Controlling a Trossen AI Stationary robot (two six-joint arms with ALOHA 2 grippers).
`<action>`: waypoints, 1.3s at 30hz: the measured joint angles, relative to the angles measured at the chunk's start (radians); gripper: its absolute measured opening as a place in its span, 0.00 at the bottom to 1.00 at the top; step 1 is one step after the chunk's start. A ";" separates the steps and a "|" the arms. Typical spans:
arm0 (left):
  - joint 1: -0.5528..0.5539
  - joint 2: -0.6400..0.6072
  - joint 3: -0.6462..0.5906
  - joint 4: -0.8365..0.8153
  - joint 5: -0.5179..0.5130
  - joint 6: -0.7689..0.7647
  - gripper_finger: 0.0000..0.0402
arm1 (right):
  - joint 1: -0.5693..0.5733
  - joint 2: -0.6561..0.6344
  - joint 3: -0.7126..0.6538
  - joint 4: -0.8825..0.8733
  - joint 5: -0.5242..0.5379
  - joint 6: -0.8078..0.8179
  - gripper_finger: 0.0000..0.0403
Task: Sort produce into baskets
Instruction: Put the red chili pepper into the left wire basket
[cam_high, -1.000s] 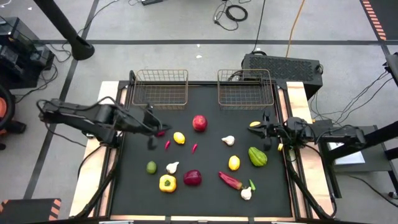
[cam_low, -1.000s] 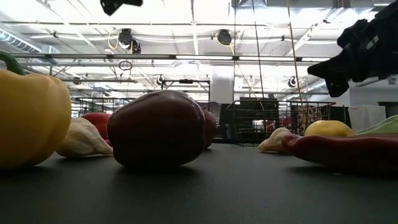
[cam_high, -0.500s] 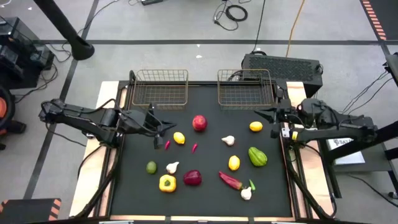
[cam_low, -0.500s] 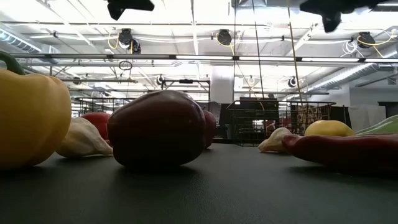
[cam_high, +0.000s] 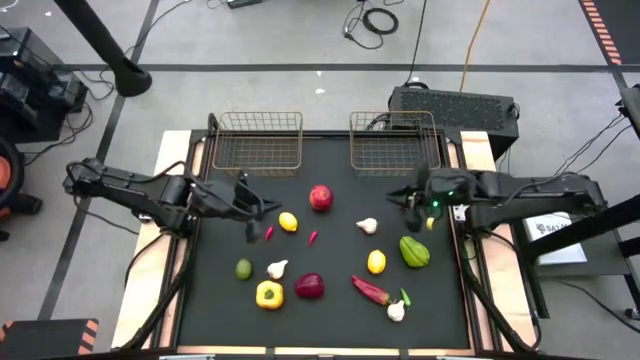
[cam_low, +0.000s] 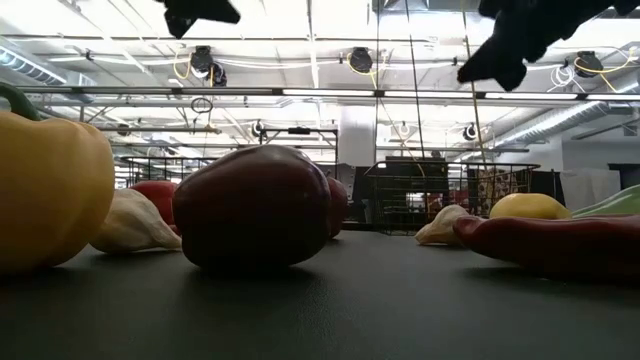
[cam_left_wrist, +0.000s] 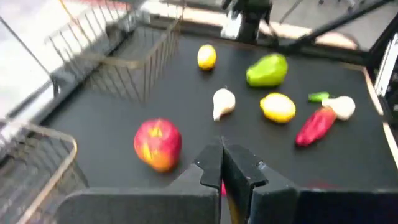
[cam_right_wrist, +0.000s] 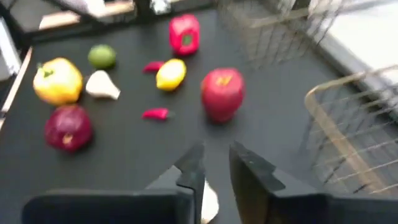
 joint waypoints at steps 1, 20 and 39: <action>-0.010 0.006 -0.001 -0.018 -0.002 -0.029 0.02 | 0.019 0.016 0.000 0.002 0.000 0.012 0.19; -0.180 0.156 -0.016 -0.225 0.080 -0.553 0.20 | 0.208 0.385 0.000 0.363 0.000 -0.098 0.33; -0.203 0.493 -0.017 -0.295 -0.136 -1.074 0.57 | 0.207 0.493 0.000 0.369 0.002 -0.123 0.33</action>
